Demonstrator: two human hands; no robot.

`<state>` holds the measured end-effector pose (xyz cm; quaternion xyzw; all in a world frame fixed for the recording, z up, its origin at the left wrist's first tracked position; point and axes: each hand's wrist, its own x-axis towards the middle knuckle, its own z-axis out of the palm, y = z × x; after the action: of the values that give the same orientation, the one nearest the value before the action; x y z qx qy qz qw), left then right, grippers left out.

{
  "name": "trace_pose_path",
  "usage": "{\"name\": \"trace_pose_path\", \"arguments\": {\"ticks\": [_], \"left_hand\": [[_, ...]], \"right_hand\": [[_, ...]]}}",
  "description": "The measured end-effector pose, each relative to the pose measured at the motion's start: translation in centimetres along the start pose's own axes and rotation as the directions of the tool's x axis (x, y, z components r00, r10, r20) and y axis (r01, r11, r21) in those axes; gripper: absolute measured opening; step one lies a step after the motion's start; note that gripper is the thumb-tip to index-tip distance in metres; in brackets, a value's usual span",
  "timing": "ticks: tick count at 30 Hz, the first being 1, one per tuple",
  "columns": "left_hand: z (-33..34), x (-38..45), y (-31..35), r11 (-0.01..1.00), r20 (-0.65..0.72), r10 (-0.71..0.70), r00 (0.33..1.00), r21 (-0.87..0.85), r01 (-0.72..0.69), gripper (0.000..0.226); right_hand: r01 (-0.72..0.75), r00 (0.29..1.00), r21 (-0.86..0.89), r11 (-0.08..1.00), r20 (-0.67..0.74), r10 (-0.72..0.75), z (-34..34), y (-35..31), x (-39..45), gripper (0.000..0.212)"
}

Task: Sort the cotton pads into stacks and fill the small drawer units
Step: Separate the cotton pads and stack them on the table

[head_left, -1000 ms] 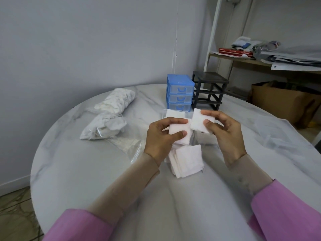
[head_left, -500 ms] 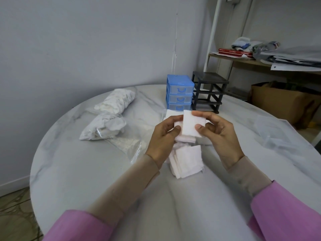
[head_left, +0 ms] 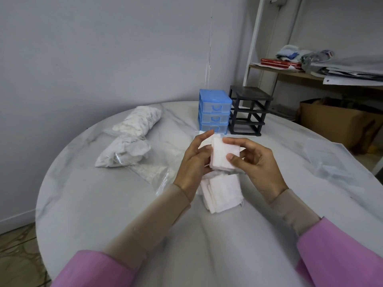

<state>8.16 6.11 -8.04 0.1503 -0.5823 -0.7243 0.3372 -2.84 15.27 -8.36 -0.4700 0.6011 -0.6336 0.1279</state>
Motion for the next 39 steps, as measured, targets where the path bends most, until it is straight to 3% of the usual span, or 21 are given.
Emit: {"name": "trace_pose_path", "arguments": {"ticks": [2, 8, 15, 25, 28, 39], "left_hand": [[0.01, -0.01, -0.02, 1.0, -0.002, -0.001, 1.0, -0.011, 0.001, 0.03], [0.03, 0.04, -0.26, 0.999, 0.027, 0.044, 0.999, 0.008, -0.045, 0.05], [0.0, -0.04, -0.15, 0.998, 0.018, 0.066, 0.998, -0.008, -0.066, 0.048], [-0.4, 0.46, -0.21, 0.991, 0.016, 0.1, 0.995, -0.089, -0.098, 0.037], [-0.36, 0.24, -0.23, 0.99, 0.028, 0.131, 0.991, -0.054, -0.129, 0.027], [-0.62, 0.55, -0.64, 0.935, 0.046, 0.26, 0.964, 0.238, -0.263, 0.025]], "right_hand": [[0.007, 1.0, -0.011, 1.0, -0.001, -0.007, 0.04, 0.09, -0.02, 0.033], [0.09, 0.996, -0.155, 0.984, 0.013, -0.089, -0.07, 0.22, -0.08, 0.032], [0.118, 0.991, -0.275, 0.954, -0.032, -0.132, -0.09, -0.02, -0.19, 0.033], [0.055, 0.998, -0.036, 0.998, -0.038, -0.057, 0.04, -0.33, -0.1, 0.028], [0.035, 0.998, 0.005, 0.999, -0.053, -0.034, 0.11, -0.5, -0.18, 0.027], [0.031, 0.996, 0.054, 0.998, -0.09, -0.026, 0.29, -0.31, -0.07, 0.031]]}}
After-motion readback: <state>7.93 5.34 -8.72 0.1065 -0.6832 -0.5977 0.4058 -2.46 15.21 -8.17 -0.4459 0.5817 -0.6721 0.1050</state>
